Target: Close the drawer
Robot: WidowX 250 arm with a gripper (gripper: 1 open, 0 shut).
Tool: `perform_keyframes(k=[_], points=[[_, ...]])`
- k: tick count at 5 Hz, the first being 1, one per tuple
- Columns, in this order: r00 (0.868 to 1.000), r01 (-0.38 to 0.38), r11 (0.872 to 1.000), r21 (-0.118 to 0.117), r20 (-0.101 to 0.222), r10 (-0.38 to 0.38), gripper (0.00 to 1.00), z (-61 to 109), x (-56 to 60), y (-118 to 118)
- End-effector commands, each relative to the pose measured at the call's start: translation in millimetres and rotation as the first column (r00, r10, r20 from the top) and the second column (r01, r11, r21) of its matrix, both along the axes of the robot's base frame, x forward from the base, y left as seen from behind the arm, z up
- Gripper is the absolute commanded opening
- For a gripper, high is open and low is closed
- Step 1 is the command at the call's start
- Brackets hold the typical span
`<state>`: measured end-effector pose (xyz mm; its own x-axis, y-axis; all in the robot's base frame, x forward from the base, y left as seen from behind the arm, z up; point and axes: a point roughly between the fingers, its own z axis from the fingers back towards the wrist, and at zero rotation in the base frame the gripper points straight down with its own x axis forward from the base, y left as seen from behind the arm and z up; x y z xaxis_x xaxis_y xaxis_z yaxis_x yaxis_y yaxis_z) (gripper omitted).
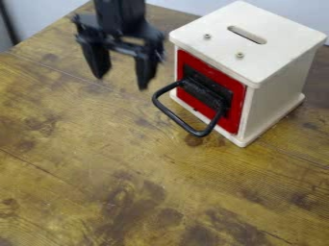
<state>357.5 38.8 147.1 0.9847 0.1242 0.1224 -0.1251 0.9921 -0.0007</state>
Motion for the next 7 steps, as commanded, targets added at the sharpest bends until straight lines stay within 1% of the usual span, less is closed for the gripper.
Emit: perform_keyframes(k=[1,2,3,4,5,6,7], points=[[0.998,-0.038,0.999,0.007,0.042,0.038,1.00,5.9,11.6,13.7],[0.998,0.001,1.000,0.006,0.062,-0.001,1.00,-9.4,0.2,4.8],[0.993,0.089,0.996,0.007,0.082,-0.090,1.00,-9.9,-16.6,-12.6],[0.979,0.196,0.980,0.008,0.053,-0.197,1.00,7.0,-16.0,-10.3],[0.961,0.269,0.963,0.016,0.057,-0.270,1.00,21.7,-5.5,-8.7],[0.971,0.237,0.972,0.010,0.032,-0.237,1.00,16.1,-0.7,-5.8],[0.989,0.141,0.990,0.024,0.047,-0.142,1.00,-0.3,-5.4,-17.8]])
